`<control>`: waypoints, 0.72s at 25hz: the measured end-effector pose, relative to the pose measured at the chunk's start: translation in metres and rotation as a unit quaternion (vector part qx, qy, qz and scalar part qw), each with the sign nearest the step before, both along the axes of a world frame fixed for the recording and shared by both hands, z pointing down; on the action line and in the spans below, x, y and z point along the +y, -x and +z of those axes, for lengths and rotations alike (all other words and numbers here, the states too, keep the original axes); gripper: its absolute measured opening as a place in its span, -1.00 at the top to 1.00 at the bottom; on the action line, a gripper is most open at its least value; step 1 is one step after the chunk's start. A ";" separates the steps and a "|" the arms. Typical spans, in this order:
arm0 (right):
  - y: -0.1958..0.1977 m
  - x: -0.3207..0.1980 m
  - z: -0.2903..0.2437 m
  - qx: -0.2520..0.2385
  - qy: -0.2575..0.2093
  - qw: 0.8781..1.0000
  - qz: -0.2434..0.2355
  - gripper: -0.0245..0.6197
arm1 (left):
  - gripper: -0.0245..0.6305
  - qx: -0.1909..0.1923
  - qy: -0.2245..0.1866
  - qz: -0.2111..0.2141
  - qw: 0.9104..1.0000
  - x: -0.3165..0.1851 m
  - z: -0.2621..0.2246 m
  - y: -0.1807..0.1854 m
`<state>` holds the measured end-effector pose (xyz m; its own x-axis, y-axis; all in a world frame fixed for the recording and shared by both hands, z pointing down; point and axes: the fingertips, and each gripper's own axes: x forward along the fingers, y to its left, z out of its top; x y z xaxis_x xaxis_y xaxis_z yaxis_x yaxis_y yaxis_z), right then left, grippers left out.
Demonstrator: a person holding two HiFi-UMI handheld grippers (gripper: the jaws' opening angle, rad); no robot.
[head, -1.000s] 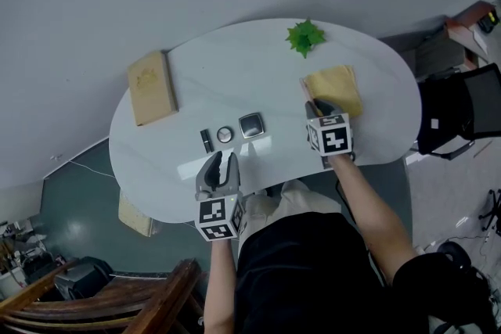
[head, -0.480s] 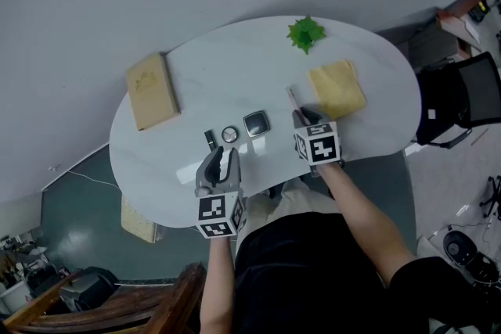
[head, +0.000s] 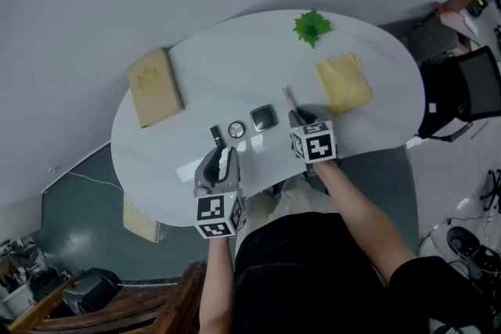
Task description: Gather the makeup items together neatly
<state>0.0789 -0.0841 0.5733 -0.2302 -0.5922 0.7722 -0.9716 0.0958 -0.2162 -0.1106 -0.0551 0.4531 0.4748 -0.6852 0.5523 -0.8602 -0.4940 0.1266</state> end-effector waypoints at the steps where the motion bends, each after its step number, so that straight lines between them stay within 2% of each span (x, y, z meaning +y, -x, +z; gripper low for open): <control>1: 0.002 0.000 0.001 -0.001 0.000 1.000 0.000 0.69 | 0.61 0.000 0.001 -0.001 1.000 0.000 0.000 0.002; 18: 0.007 -0.007 0.019 0.019 0.012 1.000 0.001 0.69 | 0.61 0.000 0.009 -0.007 1.000 0.002 0.005 0.020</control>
